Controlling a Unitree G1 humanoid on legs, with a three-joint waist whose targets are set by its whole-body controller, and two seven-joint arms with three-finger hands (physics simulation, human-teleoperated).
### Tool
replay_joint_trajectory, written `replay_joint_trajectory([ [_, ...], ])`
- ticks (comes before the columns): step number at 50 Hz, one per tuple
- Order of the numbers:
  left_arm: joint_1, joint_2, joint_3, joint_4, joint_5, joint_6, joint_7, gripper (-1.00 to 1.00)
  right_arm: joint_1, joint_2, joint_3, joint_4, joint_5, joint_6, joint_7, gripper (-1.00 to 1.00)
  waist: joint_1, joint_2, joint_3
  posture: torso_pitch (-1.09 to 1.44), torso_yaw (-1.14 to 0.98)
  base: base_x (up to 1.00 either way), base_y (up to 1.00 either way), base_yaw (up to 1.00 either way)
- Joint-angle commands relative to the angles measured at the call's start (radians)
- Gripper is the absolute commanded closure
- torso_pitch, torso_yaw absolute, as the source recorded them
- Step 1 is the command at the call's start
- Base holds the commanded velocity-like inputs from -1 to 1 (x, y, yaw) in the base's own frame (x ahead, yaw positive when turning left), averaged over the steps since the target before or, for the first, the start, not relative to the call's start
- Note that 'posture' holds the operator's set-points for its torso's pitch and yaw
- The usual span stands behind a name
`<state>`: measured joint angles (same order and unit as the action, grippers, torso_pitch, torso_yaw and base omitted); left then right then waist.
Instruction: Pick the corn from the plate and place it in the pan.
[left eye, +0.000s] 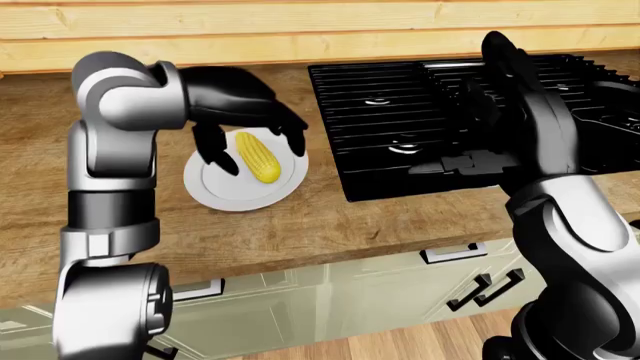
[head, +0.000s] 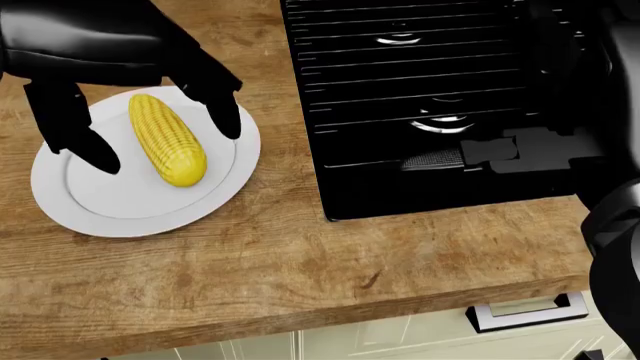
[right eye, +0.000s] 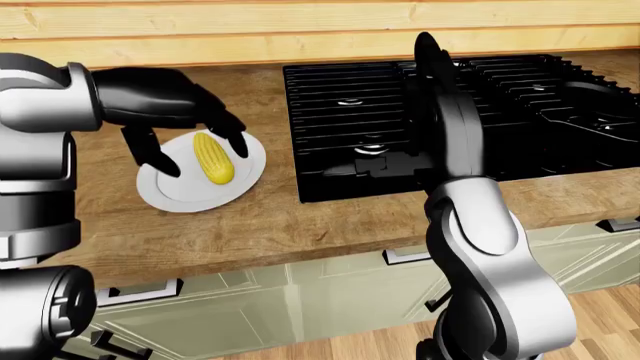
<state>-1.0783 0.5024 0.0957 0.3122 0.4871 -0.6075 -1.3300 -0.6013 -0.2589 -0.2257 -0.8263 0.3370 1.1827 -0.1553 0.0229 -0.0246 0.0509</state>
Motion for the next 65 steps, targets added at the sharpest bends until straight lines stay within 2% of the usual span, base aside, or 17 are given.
replay_joint_trajectory([
  [1, -0.031, 0.012, 0.018, -0.025, -0.012, 0.002, 0.019, -0.20, -0.024, -0.009, -0.008, -0.018, -0.004, -0.028, -0.002, -1.00, 0.000, 0.002, -0.026, 0.00, 0.00, 0.00, 0.00, 0.00],
  [12, -0.017, 0.019, 0.020, -0.002, 0.011, -0.027, 0.065, -0.18, -0.021, -0.010, -0.009, -0.014, -0.005, -0.034, 0.001, -1.00, 0.000, 0.003, -0.027, 0.00, 0.00, 0.00, 0.00, 0.00],
  [17, -0.018, 0.019, 0.019, 0.016, 0.029, -0.036, 0.093, -0.01, -0.021, -0.009, -0.006, -0.012, -0.007, -0.037, 0.002, -1.00, -0.001, 0.003, -0.027, 0.00, 0.00, 0.00, 0.00, 0.00],
  [22, -0.002, 0.015, 0.019, 0.029, 0.043, -0.051, 0.126, -0.05, -0.022, -0.009, -0.006, -0.011, -0.009, -0.036, 0.003, -1.00, -0.001, 0.003, -0.027, 0.00, 0.00, 0.00, 0.00, 0.00],
  [38, 0.019, 0.008, 0.016, 0.024, 0.058, -0.051, 0.149, -0.06, -0.027, -0.010, -0.009, -0.019, -0.004, -0.027, -0.001, -1.00, -0.002, 0.005, -0.029, 0.00, 0.00, 0.00, 0.00, 0.00],
  [41, 0.022, 0.007, 0.013, 0.029, 0.064, -0.058, 0.154, -0.12, -0.028, -0.011, -0.012, -0.019, -0.002, -0.025, 0.000, -1.00, -0.002, 0.004, -0.029, 0.00, 0.00, 0.00, 0.00, 0.00],
  [57, 0.011, 0.005, 0.009, 0.096, 0.096, -0.115, 0.216, 0.04, -0.034, -0.010, -0.008, -0.019, -0.001, -0.022, -0.003, -1.00, -0.002, 0.005, -0.030, 0.00, 0.00, 0.00, 0.00, 0.00],
  [65, 0.017, 0.013, 0.010, 0.126, 0.121, -0.148, 0.250, 0.02, -0.030, -0.009, -0.006, -0.018, -0.002, -0.025, -0.002, -1.00, -0.003, 0.006, -0.031, 0.00, 0.00, 0.00, 0.00, 0.00],
])
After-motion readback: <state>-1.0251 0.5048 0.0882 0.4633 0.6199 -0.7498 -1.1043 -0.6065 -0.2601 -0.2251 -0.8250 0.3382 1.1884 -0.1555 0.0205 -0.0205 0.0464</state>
